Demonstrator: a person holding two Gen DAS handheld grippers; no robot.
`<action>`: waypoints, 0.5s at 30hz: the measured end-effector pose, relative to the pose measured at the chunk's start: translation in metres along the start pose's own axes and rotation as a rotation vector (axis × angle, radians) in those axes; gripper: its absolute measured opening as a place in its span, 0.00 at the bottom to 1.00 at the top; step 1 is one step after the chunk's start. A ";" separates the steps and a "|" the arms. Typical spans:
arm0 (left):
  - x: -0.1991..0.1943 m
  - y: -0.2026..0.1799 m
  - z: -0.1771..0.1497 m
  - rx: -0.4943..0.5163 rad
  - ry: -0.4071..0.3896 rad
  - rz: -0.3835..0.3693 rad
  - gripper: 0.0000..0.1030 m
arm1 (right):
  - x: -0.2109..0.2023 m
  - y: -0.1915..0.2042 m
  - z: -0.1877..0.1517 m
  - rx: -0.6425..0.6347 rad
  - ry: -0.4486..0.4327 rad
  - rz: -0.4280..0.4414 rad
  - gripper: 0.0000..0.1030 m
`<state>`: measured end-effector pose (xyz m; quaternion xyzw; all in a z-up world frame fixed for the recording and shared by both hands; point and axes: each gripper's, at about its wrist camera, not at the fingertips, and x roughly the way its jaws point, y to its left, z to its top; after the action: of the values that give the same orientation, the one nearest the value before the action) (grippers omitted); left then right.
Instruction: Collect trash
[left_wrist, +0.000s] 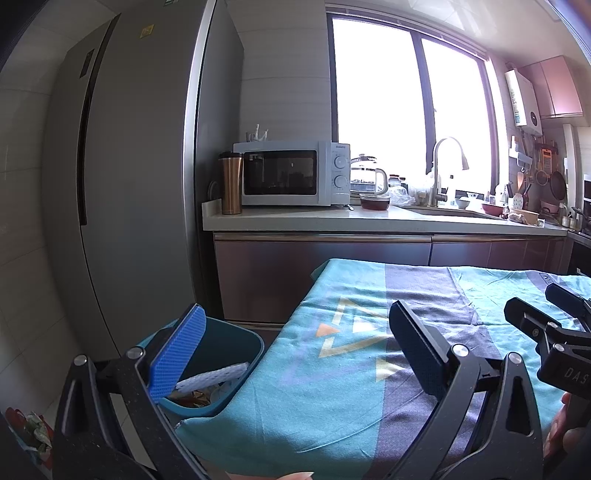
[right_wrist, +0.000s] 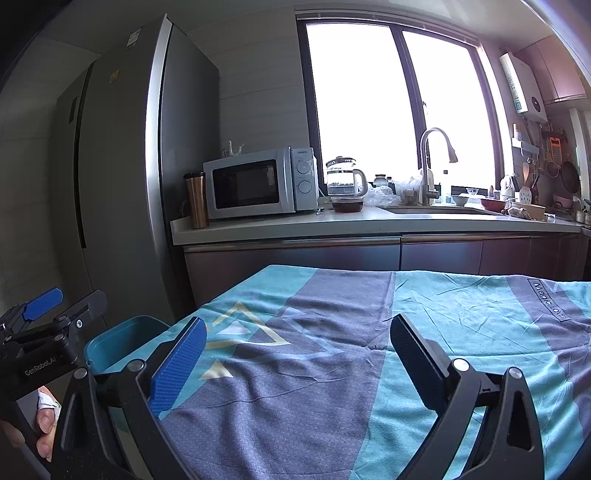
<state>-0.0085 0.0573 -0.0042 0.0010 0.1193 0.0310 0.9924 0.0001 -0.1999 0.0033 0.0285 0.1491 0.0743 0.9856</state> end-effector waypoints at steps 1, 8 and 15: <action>0.000 0.000 0.000 0.001 0.000 0.000 0.95 | 0.000 0.000 0.000 0.000 0.000 -0.001 0.94; 0.002 0.000 0.001 0.002 0.002 -0.001 0.95 | 0.001 -0.001 0.001 0.005 0.001 0.002 0.94; 0.003 -0.001 0.001 0.005 0.001 -0.003 0.95 | 0.000 -0.001 0.001 0.005 0.000 0.001 0.94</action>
<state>-0.0057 0.0569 -0.0043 0.0034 0.1200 0.0293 0.9923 0.0001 -0.2014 0.0043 0.0311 0.1492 0.0743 0.9855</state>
